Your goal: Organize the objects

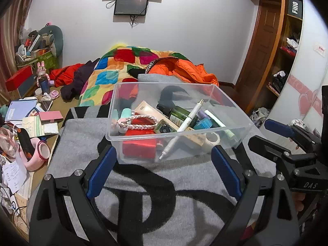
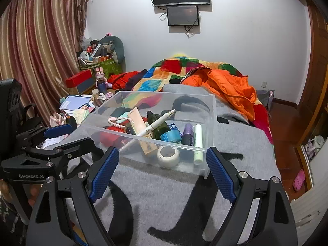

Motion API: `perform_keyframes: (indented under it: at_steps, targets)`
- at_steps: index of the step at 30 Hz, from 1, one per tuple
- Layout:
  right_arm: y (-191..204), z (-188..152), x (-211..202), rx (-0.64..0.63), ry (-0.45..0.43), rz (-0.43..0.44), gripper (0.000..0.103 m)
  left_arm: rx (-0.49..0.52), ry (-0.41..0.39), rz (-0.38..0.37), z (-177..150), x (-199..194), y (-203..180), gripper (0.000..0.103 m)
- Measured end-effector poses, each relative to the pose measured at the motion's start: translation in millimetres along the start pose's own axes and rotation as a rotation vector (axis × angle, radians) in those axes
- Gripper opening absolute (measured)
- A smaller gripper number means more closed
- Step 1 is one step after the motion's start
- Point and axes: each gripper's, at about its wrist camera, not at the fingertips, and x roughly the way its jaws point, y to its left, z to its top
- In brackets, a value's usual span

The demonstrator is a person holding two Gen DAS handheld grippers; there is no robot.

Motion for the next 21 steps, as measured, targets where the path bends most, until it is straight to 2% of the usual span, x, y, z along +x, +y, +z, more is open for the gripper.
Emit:
perform_keyframes:
  at_steps: [21]
  targets:
    - [-2.0,-2.2,-1.7,0.014,-0.002,0.004,0.085,0.015,-0.007,0.002,-2.1,-6.6,-4.6,0.094]
